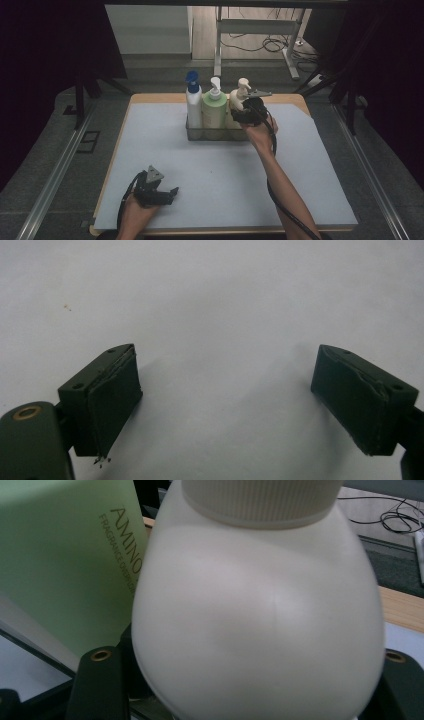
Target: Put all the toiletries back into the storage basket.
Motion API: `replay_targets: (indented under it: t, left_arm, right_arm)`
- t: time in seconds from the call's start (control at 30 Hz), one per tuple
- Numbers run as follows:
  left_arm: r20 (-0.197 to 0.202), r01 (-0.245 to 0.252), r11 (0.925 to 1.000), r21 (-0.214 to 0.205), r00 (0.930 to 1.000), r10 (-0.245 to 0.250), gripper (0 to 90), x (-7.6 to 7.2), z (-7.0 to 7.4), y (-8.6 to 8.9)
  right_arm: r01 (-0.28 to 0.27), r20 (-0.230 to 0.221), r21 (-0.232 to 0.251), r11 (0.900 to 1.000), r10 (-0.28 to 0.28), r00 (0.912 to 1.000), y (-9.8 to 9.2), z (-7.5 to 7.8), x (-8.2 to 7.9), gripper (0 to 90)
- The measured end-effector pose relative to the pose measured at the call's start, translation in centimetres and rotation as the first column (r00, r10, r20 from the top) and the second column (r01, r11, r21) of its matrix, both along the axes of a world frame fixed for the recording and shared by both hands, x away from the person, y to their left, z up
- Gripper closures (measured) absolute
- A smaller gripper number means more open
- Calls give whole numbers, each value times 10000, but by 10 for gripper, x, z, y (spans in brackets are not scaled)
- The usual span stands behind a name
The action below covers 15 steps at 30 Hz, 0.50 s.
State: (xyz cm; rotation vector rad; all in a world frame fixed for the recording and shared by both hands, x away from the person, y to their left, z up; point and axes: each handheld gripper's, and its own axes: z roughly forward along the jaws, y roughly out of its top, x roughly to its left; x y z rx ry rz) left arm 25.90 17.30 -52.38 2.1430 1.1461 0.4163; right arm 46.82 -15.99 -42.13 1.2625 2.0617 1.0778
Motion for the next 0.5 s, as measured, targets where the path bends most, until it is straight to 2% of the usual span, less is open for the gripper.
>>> replay_targets:
  t: [0.13,0.27,0.4,0.5]
  left_arm:
    - [-11,25,10000,36,10000,-25,121,0,0,0]
    - [-1,4,10000,-6,10000,-4,121,0,0,0]
    - [-12,19,10000,25,10000,-19,121,0,0,0]
    - [13,-21,10000,-28,10000,21,121,0,0,0]
  right_arm:
    - [-173,-141,-92,9998,171,9998,-3,-1,-1,316]
    - [-207,-68,-83,9998,207,9998,-8,1,-7,314]
    - [-328,-50,35,9995,329,9994,-13,4,-14,330]
    - [-438,-27,-50,9990,438,9990,-16,5,-20,351]
